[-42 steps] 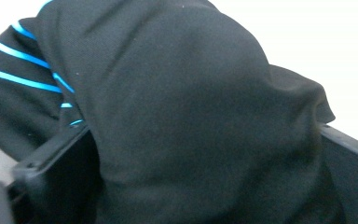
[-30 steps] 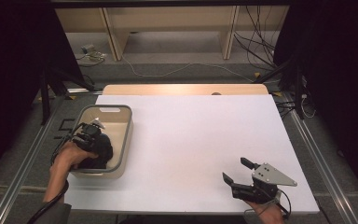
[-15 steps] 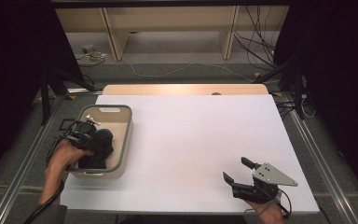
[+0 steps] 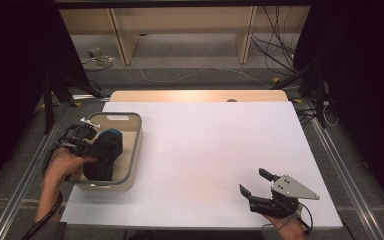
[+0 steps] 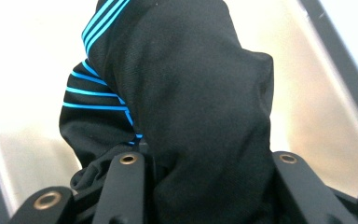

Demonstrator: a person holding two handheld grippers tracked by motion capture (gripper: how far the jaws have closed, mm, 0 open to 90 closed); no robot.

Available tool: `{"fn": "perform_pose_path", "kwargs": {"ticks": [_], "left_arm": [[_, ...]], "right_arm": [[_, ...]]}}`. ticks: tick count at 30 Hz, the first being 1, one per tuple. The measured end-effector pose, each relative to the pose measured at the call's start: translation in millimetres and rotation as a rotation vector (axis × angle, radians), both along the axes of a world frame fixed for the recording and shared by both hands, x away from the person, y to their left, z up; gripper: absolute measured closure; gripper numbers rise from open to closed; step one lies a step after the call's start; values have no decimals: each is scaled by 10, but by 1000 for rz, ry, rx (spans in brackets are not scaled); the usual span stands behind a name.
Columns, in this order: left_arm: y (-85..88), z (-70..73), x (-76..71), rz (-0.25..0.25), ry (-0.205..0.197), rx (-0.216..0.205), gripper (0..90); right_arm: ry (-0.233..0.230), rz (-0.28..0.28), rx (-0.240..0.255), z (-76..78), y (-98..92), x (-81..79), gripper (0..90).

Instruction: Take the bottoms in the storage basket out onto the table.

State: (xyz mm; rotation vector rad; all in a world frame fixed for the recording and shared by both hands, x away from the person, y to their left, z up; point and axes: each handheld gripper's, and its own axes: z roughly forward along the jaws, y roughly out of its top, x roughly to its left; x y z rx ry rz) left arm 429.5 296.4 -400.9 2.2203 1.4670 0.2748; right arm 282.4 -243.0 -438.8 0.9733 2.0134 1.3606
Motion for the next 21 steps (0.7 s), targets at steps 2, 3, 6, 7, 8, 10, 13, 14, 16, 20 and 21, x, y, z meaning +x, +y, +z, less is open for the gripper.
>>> {"fn": "perform_pose_path", "kwargs": {"ticks": [2, 3, 6, 7, 8, 10, 13, 14, 16, 20, 21], "left_arm": [[-3, 30, -10, -1, -9, -8, 627], [-5, 43, -15, -5, -10, -14, 627], [-8, 88, -34, -20, -20, -31, 625], [-7, 107, -40, -20, -25, -38, 626], [-9, 126, -47, -19, -31, -43, 626], [-15, 164, -61, -24, -43, -50, 626], [-25, 223, -82, -30, -66, -70, 626], [-28, 241, -88, -32, -76, -79, 626], [-32, 274, -101, -40, -90, -94, 626], [-30, 341, -123, -42, -121, -119, 626], [-29, 351, -127, -38, -131, -129, 626]], "right_arm": [[0, 0, 1, 0, -1, 1, 202], [0, 0, 1, 0, -1, 1, 201], [0, 3, 2, 0, 0, 1, 203], [0, 4, 3, 0, 0, 0, 203], [0, 4, 3, 0, 0, 0, 204], [0, 4, 2, -1, 0, 0, 203], [-1, 3, 3, 1, -2, 0, 203], [-2, 3, 3, 1, -3, 0, 203], [-2, 1, 1, 1, -3, -1, 203], [-2, 1, 2, 1, -4, -2, 203], [-2, 0, 0, 2, -4, -2, 203]]}}
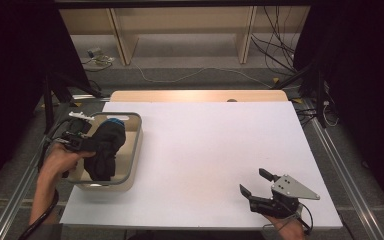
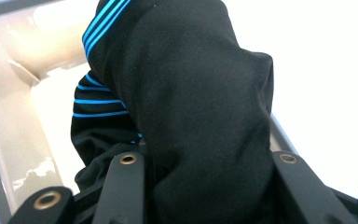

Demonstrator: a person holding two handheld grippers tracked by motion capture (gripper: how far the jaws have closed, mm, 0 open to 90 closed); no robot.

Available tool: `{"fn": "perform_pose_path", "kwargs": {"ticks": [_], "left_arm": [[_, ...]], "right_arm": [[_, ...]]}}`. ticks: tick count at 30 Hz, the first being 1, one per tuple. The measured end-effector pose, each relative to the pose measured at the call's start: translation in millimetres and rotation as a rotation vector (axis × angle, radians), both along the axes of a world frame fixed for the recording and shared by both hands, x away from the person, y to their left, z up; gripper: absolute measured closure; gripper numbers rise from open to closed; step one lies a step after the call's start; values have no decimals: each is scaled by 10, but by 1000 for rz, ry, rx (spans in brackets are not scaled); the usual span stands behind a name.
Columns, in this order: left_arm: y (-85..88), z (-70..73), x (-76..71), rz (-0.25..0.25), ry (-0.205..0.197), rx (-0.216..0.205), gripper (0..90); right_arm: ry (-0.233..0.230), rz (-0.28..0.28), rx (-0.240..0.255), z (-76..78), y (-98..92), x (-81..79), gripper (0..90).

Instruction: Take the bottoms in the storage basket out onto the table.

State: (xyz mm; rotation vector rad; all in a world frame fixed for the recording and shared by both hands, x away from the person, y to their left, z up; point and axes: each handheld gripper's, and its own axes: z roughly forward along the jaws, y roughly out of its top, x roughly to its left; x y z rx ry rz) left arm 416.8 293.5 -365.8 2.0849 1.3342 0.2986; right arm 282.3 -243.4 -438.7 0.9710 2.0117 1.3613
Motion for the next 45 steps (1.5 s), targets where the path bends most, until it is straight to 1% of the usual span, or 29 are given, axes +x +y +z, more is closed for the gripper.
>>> {"fn": "perform_pose_path", "kwargs": {"ticks": [1, 5, 7, 11, 14, 17, 21, 24, 29, 38, 40, 45], "left_arm": [[5, 11, -2, 1, -6, -8, 626], [19, 51, -6, 35, -45, -40, 625], [26, 70, -9, 44, -58, -55, 625], [33, 90, -21, 34, -71, -83, 624], [29, 103, -24, 35, -80, -90, 624], [13, 118, -28, 37, -91, -107, 624], [19, 163, -43, 36, -106, -145, 625], [20, 192, -58, 33, -117, -164, 625], [-5, 234, -74, 35, -139, -187, 625], [-61, 315, -110, 17, -172, -220, 625], [-67, 326, -116, 22, -180, -236, 624], [-60, 350, -125, 39, -201, -251, 625]], "right_arm": [[1, 0, 0, 0, 1, -1, 203], [-1, 1, 0, 0, 0, 1, 203], [0, -1, -1, 1, -1, 0, 203], [2, -3, 2, -1, -2, 3, 203], [1, -2, 2, 1, 0, 1, 203], [0, 0, 1, 0, 0, 2, 203], [1, 0, 7, -1, -2, 4, 203], [1, 0, 6, 0, -4, 3, 203], [1, -1, 0, 2, -1, 0, 203], [1, -1, 1, 3, -3, -1, 203], [3, -3, 2, 4, -4, -3, 203], [0, -2, 2, 5, -5, -1, 203]]}}
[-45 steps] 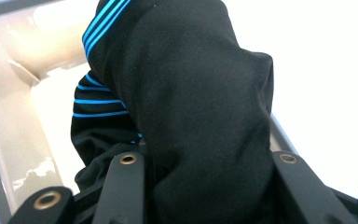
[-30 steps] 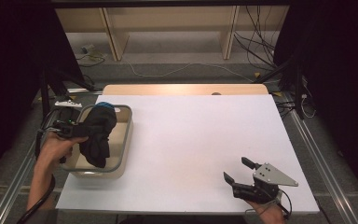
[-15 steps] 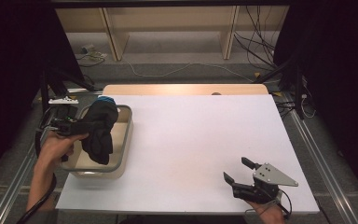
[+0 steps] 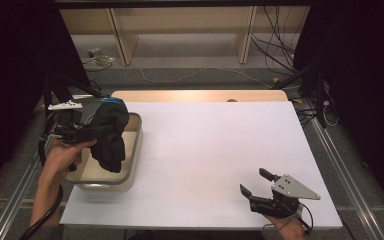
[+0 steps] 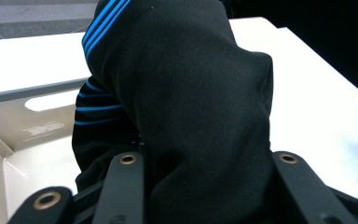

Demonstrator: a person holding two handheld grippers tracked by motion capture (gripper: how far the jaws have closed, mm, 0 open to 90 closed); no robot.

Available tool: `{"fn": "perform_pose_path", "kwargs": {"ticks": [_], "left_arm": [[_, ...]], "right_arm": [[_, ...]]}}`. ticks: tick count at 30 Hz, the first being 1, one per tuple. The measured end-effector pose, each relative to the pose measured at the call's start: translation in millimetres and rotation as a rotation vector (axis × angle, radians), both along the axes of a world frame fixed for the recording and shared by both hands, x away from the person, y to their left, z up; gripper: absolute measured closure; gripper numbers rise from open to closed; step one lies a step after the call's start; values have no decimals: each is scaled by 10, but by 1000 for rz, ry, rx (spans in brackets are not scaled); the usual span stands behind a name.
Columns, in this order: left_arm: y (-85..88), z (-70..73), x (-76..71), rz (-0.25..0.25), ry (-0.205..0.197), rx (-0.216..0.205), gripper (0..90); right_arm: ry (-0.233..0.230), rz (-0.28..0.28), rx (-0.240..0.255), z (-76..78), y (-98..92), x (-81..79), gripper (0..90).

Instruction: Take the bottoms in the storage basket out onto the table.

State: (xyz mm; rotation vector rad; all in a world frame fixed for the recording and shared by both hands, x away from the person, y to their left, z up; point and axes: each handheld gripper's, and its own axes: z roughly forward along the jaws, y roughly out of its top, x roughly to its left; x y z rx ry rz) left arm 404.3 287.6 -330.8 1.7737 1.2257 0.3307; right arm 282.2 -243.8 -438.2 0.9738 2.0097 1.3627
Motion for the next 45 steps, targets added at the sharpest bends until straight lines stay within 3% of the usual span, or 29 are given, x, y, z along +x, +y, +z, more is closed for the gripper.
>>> {"fn": "perform_pose_path", "kwargs": {"ticks": [7, 21, 28, 45], "left_arm": [[21, 36, -24, 6, -24, -53, 625], [-35, 78, -44, -16, -55, -117, 627], [-111, 113, -59, -30, -64, -122, 628], [-392, 280, -72, -122, -109, -128, 629]], "right_arm": [[-2, 2, 3, -4, 2, 3, 203], [1, 6, 6, -5, 3, 3, 203], [3, 6, 1, -7, 9, 5, 203], [9, 2, 4, -9, -3, 11, 203]]}}
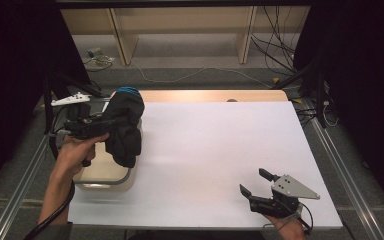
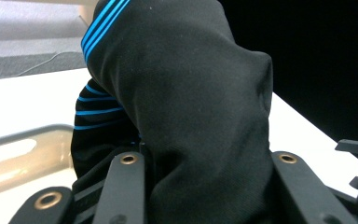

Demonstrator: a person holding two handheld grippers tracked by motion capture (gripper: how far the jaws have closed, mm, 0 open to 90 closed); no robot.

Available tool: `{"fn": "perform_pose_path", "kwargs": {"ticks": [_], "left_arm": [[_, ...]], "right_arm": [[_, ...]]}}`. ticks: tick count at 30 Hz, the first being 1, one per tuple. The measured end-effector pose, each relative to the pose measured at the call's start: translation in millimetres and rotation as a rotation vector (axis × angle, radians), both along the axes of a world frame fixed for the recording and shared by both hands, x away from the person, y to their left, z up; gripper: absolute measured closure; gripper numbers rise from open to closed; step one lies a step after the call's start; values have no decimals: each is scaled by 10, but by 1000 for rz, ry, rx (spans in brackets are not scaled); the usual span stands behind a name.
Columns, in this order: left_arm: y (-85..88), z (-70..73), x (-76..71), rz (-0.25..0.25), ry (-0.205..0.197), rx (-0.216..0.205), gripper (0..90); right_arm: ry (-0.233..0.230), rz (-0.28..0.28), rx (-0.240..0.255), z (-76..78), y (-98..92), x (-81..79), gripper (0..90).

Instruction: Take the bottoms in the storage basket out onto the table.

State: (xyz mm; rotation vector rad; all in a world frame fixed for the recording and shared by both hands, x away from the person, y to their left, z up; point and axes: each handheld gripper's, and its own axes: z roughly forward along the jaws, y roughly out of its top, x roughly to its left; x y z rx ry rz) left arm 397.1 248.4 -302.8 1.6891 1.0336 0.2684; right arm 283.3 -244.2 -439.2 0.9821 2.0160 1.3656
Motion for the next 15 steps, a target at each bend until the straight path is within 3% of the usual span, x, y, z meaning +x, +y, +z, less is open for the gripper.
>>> {"fn": "perform_pose_path", "kwargs": {"ticks": [15], "left_arm": [[-297, 18, 55, -80, -6, -2, 628]], "right_arm": [[0, 0, 0, -4, -3, 6, 203]]}}
